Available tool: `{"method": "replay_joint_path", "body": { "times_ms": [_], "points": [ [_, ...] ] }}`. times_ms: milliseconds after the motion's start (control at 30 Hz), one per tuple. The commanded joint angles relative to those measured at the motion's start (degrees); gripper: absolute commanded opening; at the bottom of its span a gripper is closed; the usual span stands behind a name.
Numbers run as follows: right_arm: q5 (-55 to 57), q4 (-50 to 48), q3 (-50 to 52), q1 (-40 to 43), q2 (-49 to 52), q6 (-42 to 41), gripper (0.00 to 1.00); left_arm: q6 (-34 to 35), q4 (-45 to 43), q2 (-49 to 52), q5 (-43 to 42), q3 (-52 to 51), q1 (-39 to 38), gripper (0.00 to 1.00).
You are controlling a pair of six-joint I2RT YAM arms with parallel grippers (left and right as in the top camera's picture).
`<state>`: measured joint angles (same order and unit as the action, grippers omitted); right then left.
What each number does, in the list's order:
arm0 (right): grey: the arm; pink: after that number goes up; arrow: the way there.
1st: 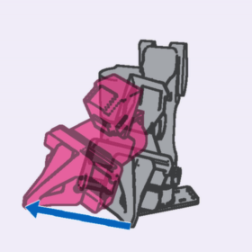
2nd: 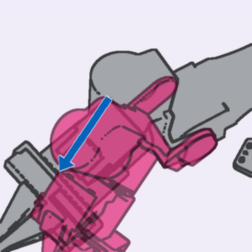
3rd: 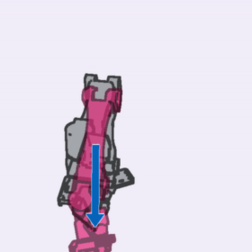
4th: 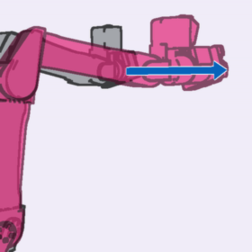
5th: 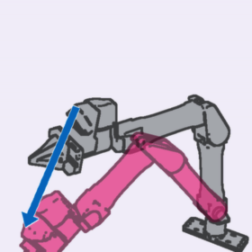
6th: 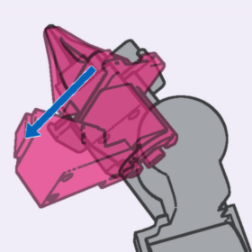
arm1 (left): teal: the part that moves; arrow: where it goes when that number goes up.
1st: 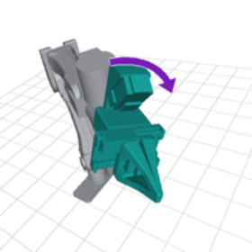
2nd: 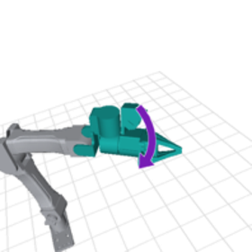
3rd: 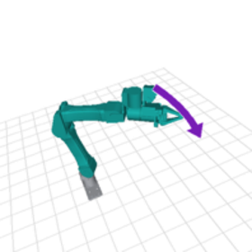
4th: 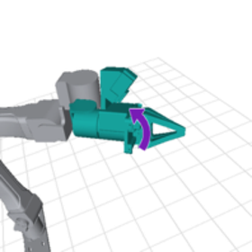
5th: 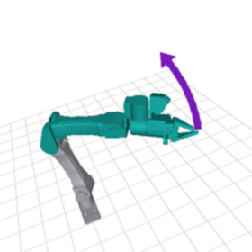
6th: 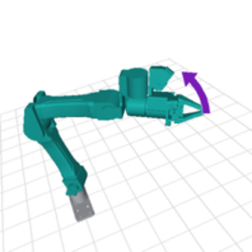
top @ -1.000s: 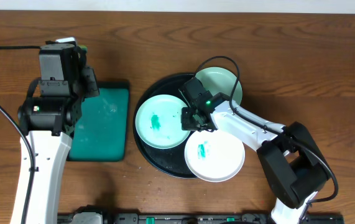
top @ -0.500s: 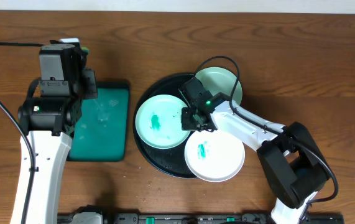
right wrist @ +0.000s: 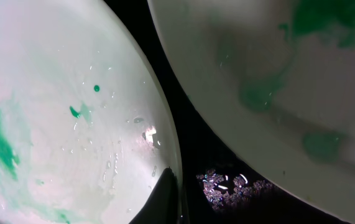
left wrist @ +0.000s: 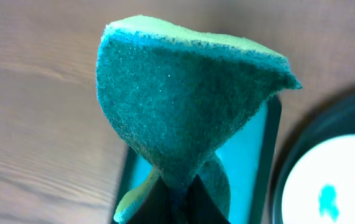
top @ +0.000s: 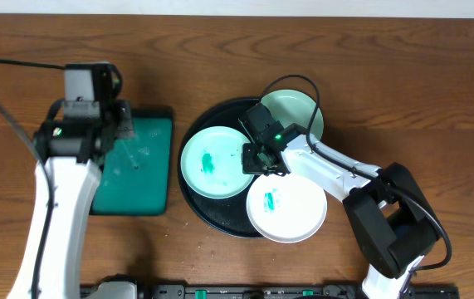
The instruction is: Clean dirty plates on tray and stack at the side
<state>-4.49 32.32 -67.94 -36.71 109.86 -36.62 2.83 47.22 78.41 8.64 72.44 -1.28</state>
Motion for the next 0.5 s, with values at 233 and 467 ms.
{"method": "replay_joint_path", "body": {
  "times_ms": [233, 467],
  "points": [
    [-0.11, 1.68, 0.35, -0.90, -0.02, 1.51, 0.01, 6.25, 6.08, 17.70, -17.70, -1.18, 2.05, 0.07],
    [-0.11, 1.64, 0.35, -0.90, -0.02, 1.51, 0.01, 7.34, 10.10, 18.75, -24.39, -1.18, 6.23, 0.07]
  ]
}}
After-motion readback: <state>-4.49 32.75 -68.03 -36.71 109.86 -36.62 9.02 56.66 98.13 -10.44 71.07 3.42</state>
